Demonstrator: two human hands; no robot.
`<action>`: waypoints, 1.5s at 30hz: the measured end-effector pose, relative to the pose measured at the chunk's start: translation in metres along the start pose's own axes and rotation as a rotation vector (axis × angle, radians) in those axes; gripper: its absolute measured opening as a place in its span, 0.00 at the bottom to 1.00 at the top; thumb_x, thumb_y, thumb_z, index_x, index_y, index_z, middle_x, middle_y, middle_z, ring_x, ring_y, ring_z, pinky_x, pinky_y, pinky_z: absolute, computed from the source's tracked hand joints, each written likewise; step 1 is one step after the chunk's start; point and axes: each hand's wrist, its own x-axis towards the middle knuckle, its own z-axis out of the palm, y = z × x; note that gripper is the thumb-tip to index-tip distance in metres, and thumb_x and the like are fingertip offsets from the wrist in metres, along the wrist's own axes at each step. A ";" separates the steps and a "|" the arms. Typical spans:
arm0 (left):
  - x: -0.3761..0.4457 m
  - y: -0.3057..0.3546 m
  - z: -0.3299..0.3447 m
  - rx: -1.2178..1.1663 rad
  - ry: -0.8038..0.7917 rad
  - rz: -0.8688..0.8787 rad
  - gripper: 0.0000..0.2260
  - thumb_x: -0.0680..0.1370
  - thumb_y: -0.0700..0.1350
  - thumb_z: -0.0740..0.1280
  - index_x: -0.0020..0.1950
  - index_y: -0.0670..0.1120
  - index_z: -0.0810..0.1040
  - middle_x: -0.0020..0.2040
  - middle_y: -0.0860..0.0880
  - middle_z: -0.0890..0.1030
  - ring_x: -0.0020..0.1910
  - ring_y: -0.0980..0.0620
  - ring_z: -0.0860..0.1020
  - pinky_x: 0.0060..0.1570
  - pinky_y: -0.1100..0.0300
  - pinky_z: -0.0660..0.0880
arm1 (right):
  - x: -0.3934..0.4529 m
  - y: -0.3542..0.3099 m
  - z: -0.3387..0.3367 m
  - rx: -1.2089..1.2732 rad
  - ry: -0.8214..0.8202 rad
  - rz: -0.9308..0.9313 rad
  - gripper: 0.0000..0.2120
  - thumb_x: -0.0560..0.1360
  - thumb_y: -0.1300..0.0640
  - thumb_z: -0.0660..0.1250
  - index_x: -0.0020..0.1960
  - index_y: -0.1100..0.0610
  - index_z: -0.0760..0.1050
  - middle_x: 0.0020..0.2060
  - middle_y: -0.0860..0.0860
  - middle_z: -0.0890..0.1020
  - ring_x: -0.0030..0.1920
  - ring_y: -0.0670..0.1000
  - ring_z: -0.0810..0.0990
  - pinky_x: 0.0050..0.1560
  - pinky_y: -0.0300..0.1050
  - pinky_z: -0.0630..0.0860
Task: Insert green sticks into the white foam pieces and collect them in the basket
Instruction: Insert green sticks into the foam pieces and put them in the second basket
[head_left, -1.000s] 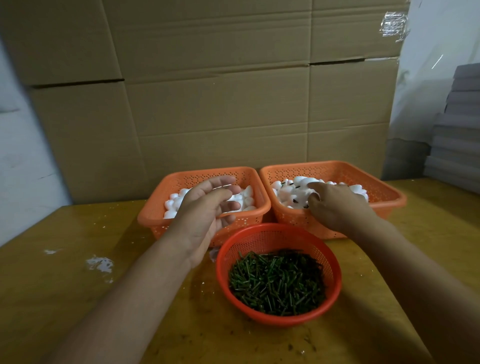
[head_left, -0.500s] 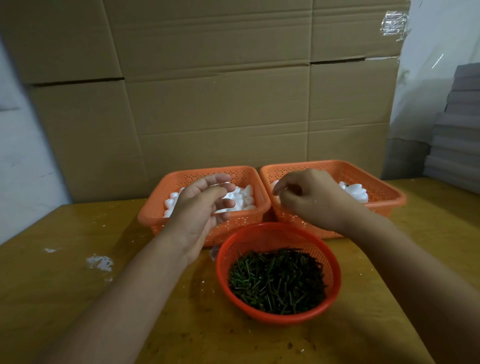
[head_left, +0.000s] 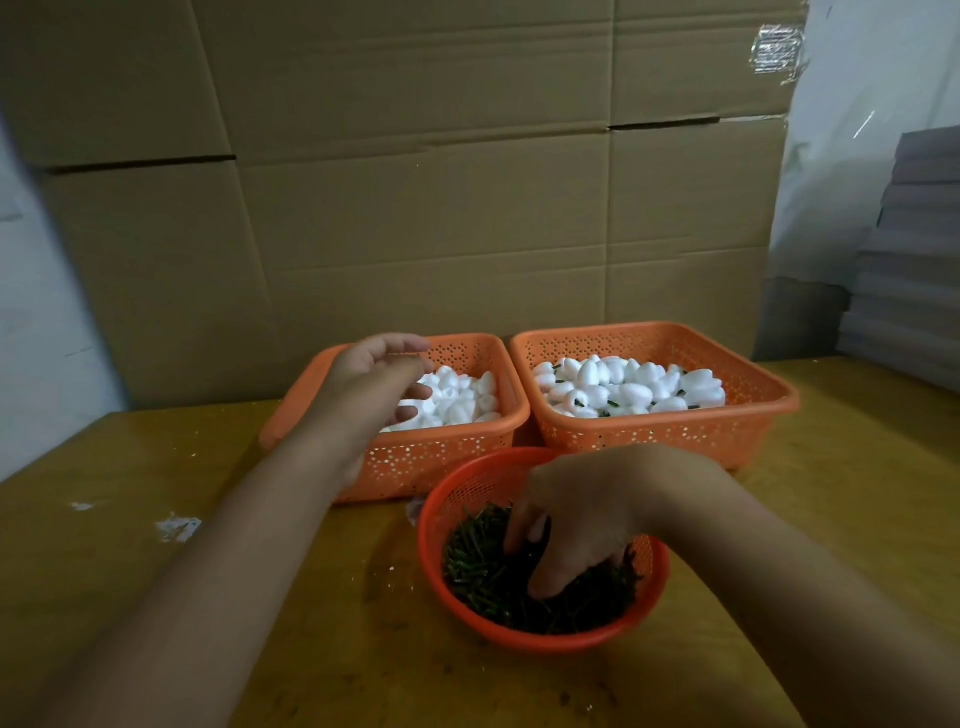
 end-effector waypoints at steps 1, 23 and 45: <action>0.008 0.000 -0.001 0.115 -0.013 0.018 0.09 0.79 0.39 0.67 0.53 0.52 0.81 0.45 0.52 0.84 0.39 0.59 0.82 0.40 0.61 0.79 | 0.001 0.000 0.000 -0.003 0.001 0.000 0.25 0.72 0.46 0.73 0.68 0.44 0.75 0.64 0.48 0.76 0.43 0.56 0.85 0.37 0.42 0.82; 0.093 -0.031 0.006 1.259 -0.497 0.021 0.19 0.76 0.40 0.70 0.67 0.45 0.77 0.65 0.45 0.79 0.62 0.45 0.78 0.59 0.50 0.75 | 0.008 0.001 0.003 -0.048 0.009 -0.008 0.22 0.72 0.45 0.73 0.65 0.46 0.76 0.59 0.49 0.80 0.45 0.58 0.85 0.43 0.50 0.84; 0.084 -0.037 -0.018 1.119 -0.425 0.128 0.15 0.72 0.42 0.77 0.57 0.49 0.81 0.60 0.49 0.78 0.59 0.51 0.77 0.58 0.57 0.75 | 0.007 0.001 0.004 -0.038 0.022 0.004 0.23 0.73 0.44 0.73 0.66 0.46 0.75 0.60 0.49 0.78 0.45 0.57 0.85 0.41 0.49 0.83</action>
